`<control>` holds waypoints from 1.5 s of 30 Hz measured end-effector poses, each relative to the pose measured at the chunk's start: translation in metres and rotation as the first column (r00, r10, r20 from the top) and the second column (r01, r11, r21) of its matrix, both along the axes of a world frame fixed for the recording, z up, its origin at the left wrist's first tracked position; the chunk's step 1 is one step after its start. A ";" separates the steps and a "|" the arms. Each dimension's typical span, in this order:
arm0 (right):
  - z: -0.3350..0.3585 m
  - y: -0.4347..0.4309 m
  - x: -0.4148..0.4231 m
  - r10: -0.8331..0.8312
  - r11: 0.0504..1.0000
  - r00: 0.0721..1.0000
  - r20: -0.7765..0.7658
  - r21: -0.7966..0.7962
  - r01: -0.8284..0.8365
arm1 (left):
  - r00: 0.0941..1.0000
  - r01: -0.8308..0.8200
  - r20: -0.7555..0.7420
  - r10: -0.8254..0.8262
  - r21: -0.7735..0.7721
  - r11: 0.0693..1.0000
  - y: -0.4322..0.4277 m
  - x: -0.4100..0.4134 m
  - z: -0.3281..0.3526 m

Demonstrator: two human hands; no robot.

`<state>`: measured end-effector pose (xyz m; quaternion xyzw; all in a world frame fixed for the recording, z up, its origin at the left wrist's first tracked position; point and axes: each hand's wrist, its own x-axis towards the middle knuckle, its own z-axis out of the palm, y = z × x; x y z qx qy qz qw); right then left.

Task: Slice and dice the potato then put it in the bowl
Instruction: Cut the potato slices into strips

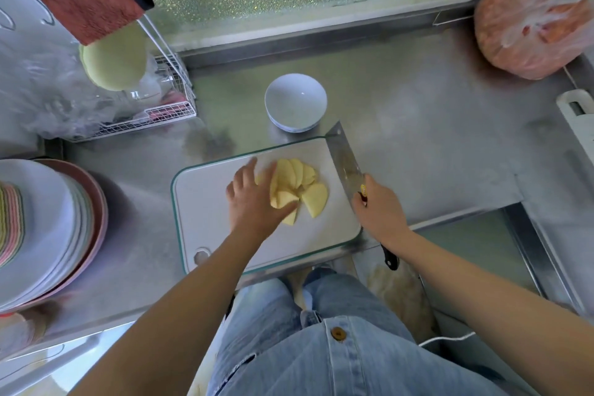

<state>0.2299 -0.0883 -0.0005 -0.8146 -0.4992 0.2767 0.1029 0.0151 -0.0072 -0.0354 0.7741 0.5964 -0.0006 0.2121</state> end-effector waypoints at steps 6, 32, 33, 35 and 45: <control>-0.002 -0.011 -0.030 0.157 0.981 0.987 0.044 -0.118 -0.151 | 0.998 0.056 -0.034 -0.057 -0.012 0.998 -0.010 -0.012 -0.008; -0.008 0.031 -0.197 0.357 0.934 0.931 0.075 -0.057 -0.353 | 0.888 -0.310 0.280 0.365 -0.221 0.925 -0.037 -0.143 -0.019; -0.006 0.033 -0.194 0.341 0.940 0.937 0.079 -0.049 -0.338 | 0.887 -0.301 0.290 0.359 -0.224 0.927 -0.038 -0.145 -0.020; -0.002 0.037 -0.184 0.303 0.953 0.948 0.099 -0.036 -0.301 | 0.891 -0.285 0.299 0.341 -0.217 0.934 -0.038 -0.147 -0.023; -0.007 0.035 -0.185 0.351 0.935 0.936 0.009 -0.056 -0.350 | 0.907 -0.316 0.249 0.341 -0.135 0.939 -0.038 -0.143 -0.021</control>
